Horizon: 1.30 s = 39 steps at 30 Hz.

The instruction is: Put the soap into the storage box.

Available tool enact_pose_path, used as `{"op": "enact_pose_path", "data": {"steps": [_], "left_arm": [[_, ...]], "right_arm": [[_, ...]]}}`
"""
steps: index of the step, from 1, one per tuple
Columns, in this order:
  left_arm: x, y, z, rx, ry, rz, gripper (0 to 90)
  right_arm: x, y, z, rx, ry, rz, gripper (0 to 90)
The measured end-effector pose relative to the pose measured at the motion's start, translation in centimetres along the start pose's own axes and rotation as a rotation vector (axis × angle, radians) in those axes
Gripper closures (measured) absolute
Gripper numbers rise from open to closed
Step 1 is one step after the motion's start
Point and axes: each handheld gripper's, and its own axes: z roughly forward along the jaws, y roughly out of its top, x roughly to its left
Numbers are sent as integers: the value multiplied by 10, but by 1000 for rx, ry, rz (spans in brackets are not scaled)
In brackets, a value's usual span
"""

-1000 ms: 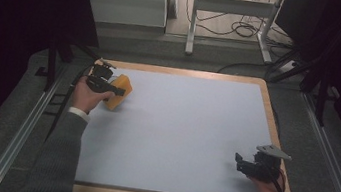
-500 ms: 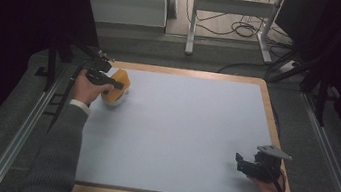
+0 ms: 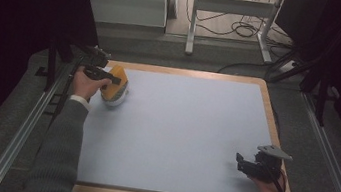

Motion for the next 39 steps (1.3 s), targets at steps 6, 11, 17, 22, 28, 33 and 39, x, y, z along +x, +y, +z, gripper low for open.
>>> {"op": "enact_pose_path", "data": {"steps": [6,11,17,22,28,33,39], "left_arm": [[7,5,10,9,21,-18,608],[12,3,18,14,22,-44,608],[19,2,26,29,18,-72,608],[21,1,29,35,18,-82,608],[21,0,36,51,23,-84,608],[17,-1,40,48,24,-70,603],[16,0,32,39,60,-52,510]], "right_arm": [[-6,0,-4,-13,-14,23,91],[-8,-1,-4,-6,-18,30,91],[-7,-2,-1,3,-17,25,91],[-7,-1,-1,2,-16,24,91],[-6,-1,-1,0,-17,27,91],[-5,-2,0,5,-12,23,91],[-4,-1,1,7,-5,17,91]]}}
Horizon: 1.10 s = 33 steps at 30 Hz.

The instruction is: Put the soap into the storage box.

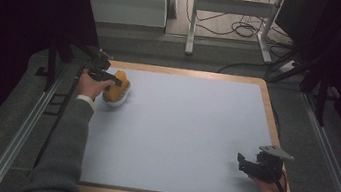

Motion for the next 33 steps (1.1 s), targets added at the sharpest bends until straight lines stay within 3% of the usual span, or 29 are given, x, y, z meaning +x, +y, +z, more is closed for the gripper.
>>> {"op": "enact_pose_path", "data": {"steps": [7,13,20,24,33], "left_arm": [[4,-1,-3,9,17,7,474],[7,-1,-8,-8,28,-3,421],[10,-3,-24,-42,74,1,342],[9,-8,-37,-83,35,0,318],[-8,-22,-50,-128,-95,76,262]], "right_arm": [[1,0,1,6,-4,-3,91],[-1,0,1,6,-7,-2,91],[1,0,1,6,-4,-3,91],[1,0,1,2,-3,-4,91],[2,2,0,2,-2,-6,91]]}}
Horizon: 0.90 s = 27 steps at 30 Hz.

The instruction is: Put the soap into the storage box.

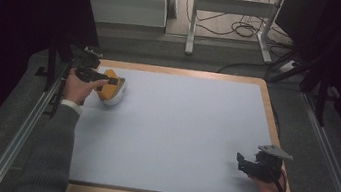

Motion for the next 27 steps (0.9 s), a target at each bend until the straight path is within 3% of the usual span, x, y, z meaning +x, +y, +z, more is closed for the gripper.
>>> {"op": "enact_pose_path", "data": {"steps": [8,13,21,27], "left_arm": [[-21,-24,-5,-11,-46,62,260],[-35,-40,1,-1,-78,96,252],[-46,-70,10,19,-124,112,243],[-53,-104,13,14,-164,104,237]], "right_arm": [[2,0,1,5,1,-8,91],[4,1,1,1,2,-15,91],[4,0,2,6,0,-17,91],[4,1,1,2,0,-18,91]]}}
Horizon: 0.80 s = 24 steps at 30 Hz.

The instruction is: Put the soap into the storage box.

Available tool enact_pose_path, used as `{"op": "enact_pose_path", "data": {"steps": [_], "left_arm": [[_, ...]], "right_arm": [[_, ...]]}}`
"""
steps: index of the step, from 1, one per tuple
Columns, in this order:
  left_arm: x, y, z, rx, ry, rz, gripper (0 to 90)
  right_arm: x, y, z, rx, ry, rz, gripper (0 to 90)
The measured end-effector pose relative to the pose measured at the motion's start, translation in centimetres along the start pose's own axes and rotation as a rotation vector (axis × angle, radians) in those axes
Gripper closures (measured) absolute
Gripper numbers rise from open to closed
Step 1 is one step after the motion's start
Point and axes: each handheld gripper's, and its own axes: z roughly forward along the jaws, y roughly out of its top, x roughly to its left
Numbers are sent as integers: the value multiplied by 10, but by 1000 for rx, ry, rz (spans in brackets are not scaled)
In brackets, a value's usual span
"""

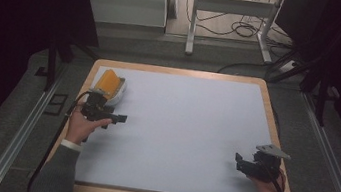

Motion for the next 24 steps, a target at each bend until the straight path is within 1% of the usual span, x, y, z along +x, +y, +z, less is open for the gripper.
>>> {"op": "enact_pose_path", "data": {"steps": [3,7,9,12,16,24], "left_arm": [[-5,-15,0,-3,11,5,237],[-11,-26,0,-13,-5,14,238],[-12,-28,0,-20,-6,19,237],[-12,-29,0,-35,-11,12,237],[-11,-30,1,-23,3,18,235],[-14,-33,0,-20,-7,26,231]], "right_arm": [[-1,0,-1,-4,-2,-1,91],[0,1,-1,-5,-7,0,91],[0,1,-2,-7,-8,-1,91],[1,1,-1,-5,-8,-5,91],[1,0,0,-4,-6,-6,91],[1,1,-1,-6,-3,-14,91]]}}
